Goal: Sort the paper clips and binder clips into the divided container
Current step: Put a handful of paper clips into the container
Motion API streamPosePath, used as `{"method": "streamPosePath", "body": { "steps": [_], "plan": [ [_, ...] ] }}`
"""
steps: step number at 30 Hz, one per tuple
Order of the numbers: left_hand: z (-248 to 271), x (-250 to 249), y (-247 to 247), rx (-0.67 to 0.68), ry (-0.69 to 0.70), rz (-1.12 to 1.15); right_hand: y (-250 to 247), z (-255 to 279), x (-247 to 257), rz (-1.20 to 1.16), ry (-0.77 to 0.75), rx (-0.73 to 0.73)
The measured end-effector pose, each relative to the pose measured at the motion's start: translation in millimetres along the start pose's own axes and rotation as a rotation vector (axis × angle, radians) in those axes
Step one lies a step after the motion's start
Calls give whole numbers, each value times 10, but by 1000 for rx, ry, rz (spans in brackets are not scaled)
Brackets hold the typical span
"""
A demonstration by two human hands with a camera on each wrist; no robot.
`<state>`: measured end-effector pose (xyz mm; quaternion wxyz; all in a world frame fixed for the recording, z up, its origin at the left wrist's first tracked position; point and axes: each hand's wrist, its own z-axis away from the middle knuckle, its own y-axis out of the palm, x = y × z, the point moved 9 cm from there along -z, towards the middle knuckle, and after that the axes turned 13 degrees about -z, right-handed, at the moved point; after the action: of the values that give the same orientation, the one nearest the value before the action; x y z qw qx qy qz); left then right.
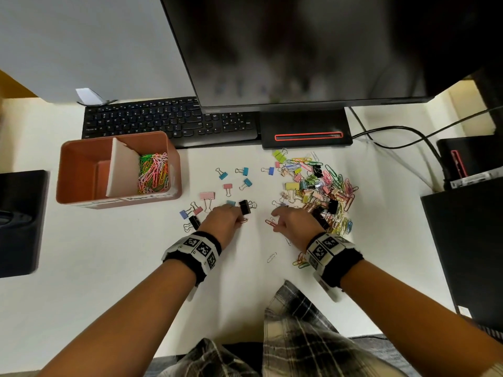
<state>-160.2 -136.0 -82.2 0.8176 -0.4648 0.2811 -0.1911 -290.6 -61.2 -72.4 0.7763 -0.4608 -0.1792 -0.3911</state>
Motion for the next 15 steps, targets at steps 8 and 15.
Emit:
{"method": "streamPosePath", "body": {
  "steps": [8, 15],
  "plan": [
    [38, -22, 24, -40, 7, -42, 51, -27, 58, 2, -45, -69],
    [163, -72, -134, -120, 6, 110, 72, 149, 71, 6, -93, 8]
  ]
}}
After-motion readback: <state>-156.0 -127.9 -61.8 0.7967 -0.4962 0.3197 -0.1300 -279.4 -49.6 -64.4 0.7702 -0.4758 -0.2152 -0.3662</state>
